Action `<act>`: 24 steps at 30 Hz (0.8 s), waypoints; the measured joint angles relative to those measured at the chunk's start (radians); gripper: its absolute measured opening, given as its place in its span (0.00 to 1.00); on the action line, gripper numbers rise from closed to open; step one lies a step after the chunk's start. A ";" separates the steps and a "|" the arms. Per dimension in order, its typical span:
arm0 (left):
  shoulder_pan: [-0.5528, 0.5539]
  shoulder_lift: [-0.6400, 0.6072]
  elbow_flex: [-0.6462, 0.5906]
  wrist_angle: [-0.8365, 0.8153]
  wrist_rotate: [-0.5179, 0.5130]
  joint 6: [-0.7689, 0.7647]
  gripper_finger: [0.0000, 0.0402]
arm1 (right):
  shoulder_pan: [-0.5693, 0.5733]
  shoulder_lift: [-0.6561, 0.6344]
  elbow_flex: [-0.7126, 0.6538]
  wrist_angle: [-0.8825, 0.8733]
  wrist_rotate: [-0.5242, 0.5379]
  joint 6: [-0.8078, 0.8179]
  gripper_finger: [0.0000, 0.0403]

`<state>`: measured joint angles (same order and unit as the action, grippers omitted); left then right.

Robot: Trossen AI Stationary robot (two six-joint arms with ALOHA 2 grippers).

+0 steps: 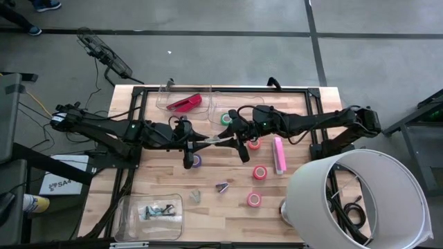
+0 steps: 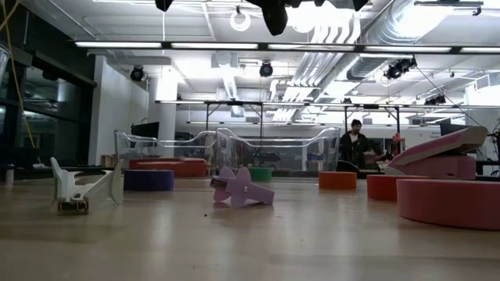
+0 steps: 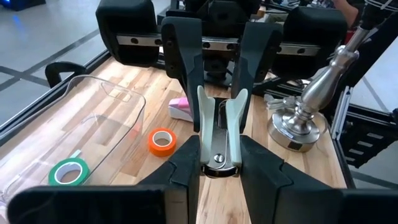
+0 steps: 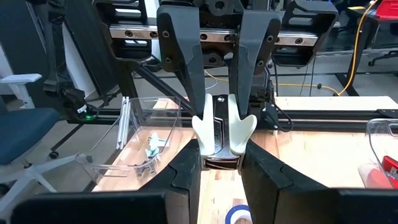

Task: Pick and place Stapler, Stapler remover, tape
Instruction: Put the top gray stapler remover into the bottom transparent bin

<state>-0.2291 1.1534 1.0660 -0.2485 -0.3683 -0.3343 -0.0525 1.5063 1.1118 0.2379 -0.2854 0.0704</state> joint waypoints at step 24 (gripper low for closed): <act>0.000 -0.123 0.000 -0.298 0.198 -0.169 0.20 | -0.027 -0.047 0.002 -0.209 -0.002 0.060 0.62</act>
<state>-0.2291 1.0307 1.0660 -0.5468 -0.1707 -0.5035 -0.0795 1.4588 1.1133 0.0291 -0.2872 0.1303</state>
